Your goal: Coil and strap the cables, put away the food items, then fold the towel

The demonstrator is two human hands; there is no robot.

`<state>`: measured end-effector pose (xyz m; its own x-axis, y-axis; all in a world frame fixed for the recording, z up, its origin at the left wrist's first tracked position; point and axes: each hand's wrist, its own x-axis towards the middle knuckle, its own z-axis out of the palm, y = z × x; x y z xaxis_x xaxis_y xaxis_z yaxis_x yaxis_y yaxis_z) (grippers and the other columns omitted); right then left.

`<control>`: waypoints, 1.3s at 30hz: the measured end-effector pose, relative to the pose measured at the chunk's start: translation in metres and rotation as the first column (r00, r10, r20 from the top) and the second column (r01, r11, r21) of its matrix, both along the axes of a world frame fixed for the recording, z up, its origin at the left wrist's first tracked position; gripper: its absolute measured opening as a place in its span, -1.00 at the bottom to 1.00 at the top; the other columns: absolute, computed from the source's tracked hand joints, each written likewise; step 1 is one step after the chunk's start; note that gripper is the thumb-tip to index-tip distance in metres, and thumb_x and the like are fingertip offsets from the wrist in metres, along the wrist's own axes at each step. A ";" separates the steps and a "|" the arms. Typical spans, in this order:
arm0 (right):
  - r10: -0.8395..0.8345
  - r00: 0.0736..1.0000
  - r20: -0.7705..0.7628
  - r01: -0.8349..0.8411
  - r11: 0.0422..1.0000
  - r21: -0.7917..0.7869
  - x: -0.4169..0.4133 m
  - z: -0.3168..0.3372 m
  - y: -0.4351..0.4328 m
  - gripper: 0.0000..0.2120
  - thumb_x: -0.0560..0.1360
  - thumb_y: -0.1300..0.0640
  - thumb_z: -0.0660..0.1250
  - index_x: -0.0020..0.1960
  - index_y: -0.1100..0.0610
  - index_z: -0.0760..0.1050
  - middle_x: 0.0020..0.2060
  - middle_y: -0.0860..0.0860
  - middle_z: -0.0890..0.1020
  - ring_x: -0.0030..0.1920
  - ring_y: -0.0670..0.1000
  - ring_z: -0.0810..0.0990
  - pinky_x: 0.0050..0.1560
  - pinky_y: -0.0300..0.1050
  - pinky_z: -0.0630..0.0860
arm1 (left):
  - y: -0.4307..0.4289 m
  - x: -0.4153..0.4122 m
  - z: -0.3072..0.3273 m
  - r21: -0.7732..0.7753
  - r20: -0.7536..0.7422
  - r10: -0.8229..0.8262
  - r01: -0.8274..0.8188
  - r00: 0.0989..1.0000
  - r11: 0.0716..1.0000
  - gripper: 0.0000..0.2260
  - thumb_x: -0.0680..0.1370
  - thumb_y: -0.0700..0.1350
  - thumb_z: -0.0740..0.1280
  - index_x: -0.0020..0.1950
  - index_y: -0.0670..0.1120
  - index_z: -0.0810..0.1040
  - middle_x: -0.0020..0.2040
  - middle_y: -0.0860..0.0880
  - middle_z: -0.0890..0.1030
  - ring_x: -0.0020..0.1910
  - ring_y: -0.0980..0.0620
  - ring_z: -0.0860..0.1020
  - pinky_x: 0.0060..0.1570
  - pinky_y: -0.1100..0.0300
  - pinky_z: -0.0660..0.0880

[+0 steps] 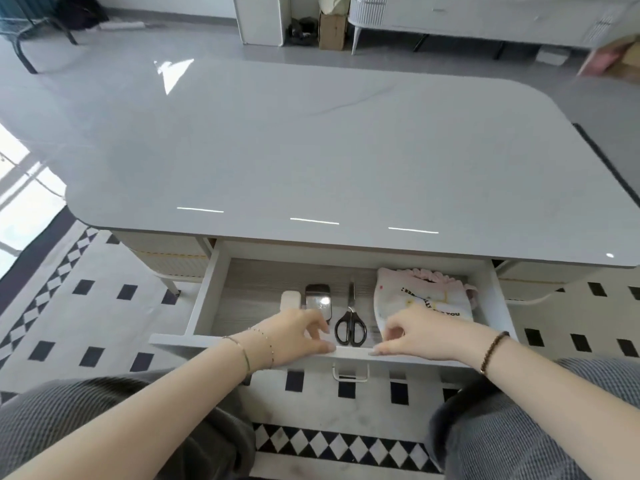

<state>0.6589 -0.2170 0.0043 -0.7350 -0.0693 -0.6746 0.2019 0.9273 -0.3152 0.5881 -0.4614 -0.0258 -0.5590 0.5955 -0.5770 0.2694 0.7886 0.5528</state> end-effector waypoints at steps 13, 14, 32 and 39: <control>0.231 0.960 -0.158 -0.193 0.955 0.224 0.011 0.002 0.002 -0.83 0.47 -0.12 0.44 -0.10 -0.02 0.65 -0.24 -0.11 0.58 -0.20 0.00 0.50 -0.29 -0.16 0.30 | 0.040 0.000 0.012 -0.185 -0.283 -0.356 0.314 0.890 0.931 -0.76 0.49 0.10 0.46 0.14 0.24 0.55 0.01 0.25 0.53 0.08 0.12 0.53 -0.02 0.11 0.26; 0.243 0.955 -0.170 -0.199 0.950 0.242 0.010 0.002 0.001 -0.83 0.49 -0.12 0.42 -0.11 -0.03 0.63 -0.23 -0.11 0.58 -0.18 0.01 0.50 -0.25 -0.14 0.29 | 0.040 -0.001 0.013 -0.183 -0.285 -0.357 0.316 0.889 0.931 -0.77 0.50 0.08 0.45 0.13 0.24 0.55 0.01 0.26 0.52 0.08 0.13 0.54 -0.03 0.12 0.26; 0.344 0.696 -0.631 -0.010 0.883 0.470 -0.029 -0.006 0.016 -0.47 0.24 -0.04 0.61 0.05 0.07 0.42 -0.04 -0.01 0.46 -0.01 0.09 0.46 -0.02 -0.04 0.43 | 0.064 -0.027 0.009 -0.077 -0.806 -0.258 0.337 0.533 0.938 -0.30 0.35 -0.33 0.43 0.47 0.00 0.42 0.28 0.00 0.53 0.22 -0.10 0.52 0.08 0.02 0.50; 0.176 0.817 -0.549 0.065 0.918 0.391 -0.052 -0.013 0.025 -0.05 0.51 -0.06 0.40 0.64 0.04 -0.17 0.62 0.12 -0.09 0.61 0.21 -0.06 0.59 0.09 0.00 | 0.062 -0.060 -0.001 -0.221 -0.820 -0.226 0.072 0.526 0.973 -0.01 0.53 0.14 0.43 0.64 -0.17 -0.20 0.64 -0.15 0.05 0.61 -0.22 0.06 0.54 -0.16 0.11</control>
